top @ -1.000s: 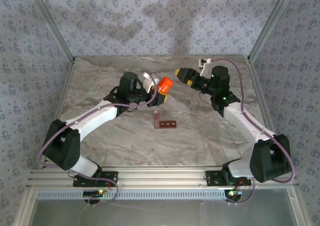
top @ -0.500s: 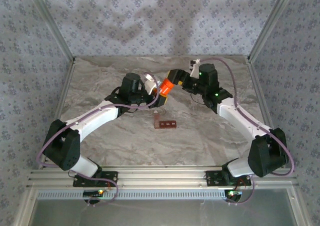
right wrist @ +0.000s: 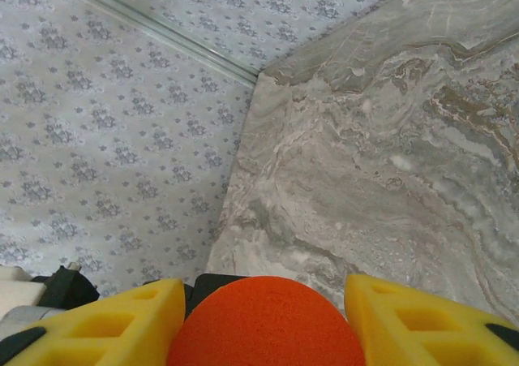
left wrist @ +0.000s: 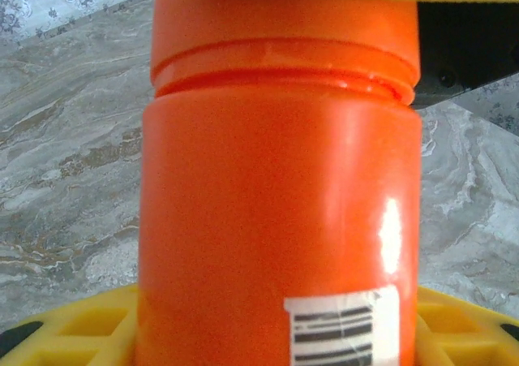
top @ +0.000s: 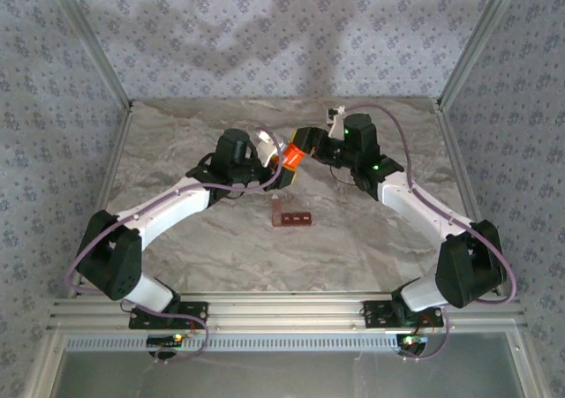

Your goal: Sort the pills into containers

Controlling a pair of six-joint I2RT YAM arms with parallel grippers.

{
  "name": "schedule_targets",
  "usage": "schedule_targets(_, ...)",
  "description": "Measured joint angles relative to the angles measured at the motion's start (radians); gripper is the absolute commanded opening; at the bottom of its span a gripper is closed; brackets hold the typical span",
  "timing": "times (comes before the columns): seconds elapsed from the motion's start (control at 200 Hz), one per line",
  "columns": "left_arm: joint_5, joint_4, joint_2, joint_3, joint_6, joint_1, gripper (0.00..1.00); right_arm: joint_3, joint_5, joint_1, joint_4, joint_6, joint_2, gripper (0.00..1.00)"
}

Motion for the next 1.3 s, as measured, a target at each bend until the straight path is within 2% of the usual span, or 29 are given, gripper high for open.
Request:
schedule_targets(0.155,0.008,0.014,0.0,0.0,-0.024,0.0,0.0,-0.032,-0.039,-0.013,0.084,-0.009,0.001,0.48)
schedule_targets(0.395,0.138,0.102,0.0,-0.001,-0.145,0.021,0.0,-0.082,-0.222,-0.067,0.304,-0.152,0.002,0.52)
schedule_targets(0.445,0.15,0.116,0.0,-0.001,-0.156,0.021,0.0,-0.082,-0.243,-0.073,0.322,-0.164,0.003,0.57)
schedule_targets(0.51,0.152,0.121,0.0,-0.001,-0.159,0.021,0.0,-0.082,-0.257,-0.077,0.33,-0.169,0.005,0.74)
schedule_targets(0.55,0.147,0.121,-0.001,-0.001,-0.155,0.021,0.0,-0.082,-0.259,-0.078,0.324,-0.167,0.005,0.79)
schedule_targets(0.655,0.112,0.103,-0.001,0.0,-0.122,0.021,0.0,-0.079,-0.239,-0.084,0.29,-0.138,0.003,0.83)
schedule_targets(0.83,0.016,0.038,-0.001,0.0,-0.032,0.008,0.0,-0.068,-0.128,-0.112,0.147,-0.081,-0.032,0.83)
schedule_targets(0.975,-0.04,0.01,-0.001,0.0,0.019,-0.001,0.0,-0.064,-0.047,-0.116,0.061,-0.036,-0.058,0.89)
schedule_targets(1.299,-0.087,-0.019,-0.001,0.002,0.065,-0.008,0.0,-0.062,0.0,-0.069,0.028,0.027,-0.042,0.9)
